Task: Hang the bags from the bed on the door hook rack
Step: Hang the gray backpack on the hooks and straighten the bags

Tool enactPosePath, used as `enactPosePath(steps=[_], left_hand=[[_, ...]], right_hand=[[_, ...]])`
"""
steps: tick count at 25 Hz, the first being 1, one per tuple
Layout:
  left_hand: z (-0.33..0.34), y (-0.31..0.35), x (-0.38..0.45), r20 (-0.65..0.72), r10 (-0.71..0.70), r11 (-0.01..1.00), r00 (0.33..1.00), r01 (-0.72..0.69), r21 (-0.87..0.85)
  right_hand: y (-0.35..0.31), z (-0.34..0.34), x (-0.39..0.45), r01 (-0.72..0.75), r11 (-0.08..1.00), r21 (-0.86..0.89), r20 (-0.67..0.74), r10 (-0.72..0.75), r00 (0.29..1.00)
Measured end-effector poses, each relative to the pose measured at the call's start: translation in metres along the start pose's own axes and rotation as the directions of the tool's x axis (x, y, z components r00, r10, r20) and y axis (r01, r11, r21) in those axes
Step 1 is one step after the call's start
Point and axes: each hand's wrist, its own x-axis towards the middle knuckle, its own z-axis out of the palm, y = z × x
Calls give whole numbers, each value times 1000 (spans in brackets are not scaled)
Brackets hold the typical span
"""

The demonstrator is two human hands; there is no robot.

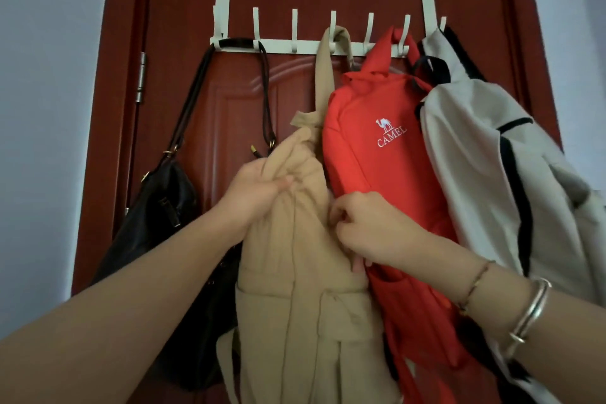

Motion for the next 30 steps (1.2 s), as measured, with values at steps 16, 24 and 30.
enactPosePath(steps=[16,24,30], left_hand=[[-62,-58,-26,-47,567,480,823,-284,830],[-59,-105,-50,356,267,-106,896,-339,935],[11,-55,-38,109,346,170,932,-177,969]], right_hand=[[-13,133,-24,49,989,-143,-65,-59,996],[1,108,5,46,994,-100,68,-39,997],[70,54,-64,-264,870,-417,-374,100,922]])
